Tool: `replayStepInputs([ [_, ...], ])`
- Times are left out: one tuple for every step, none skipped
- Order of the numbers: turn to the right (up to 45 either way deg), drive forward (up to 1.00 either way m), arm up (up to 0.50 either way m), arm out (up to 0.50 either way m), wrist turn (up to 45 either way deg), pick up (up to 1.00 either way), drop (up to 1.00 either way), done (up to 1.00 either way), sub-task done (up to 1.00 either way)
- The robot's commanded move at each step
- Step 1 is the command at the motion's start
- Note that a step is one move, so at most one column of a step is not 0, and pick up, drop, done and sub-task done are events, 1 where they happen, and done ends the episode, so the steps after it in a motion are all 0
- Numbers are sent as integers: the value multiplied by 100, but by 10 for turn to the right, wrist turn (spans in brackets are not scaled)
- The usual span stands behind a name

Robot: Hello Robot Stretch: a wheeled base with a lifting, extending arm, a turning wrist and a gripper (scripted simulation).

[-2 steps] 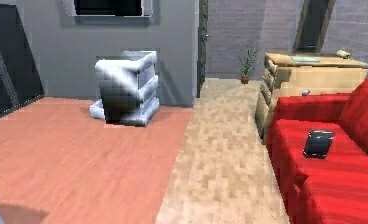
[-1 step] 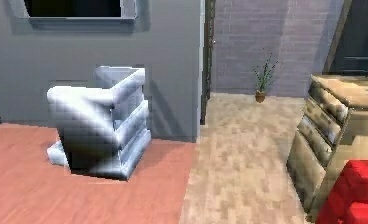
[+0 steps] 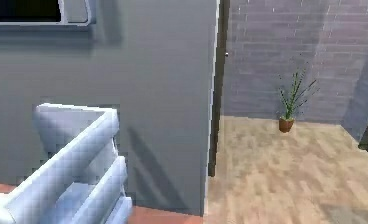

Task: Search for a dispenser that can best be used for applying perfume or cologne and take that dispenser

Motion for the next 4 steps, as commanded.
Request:
replayStepInputs([
  [90, 0, 0, 0, 0, 0, 0, 0, 0],
  [0, 30, 0, 0, 0, 0, 0, 0, 0],
  [-450, 0, 0, 0, 0, 0, 0, 0, 0],
  [-450, 0, 0, 0, 0, 0, 0, 0, 0],
])
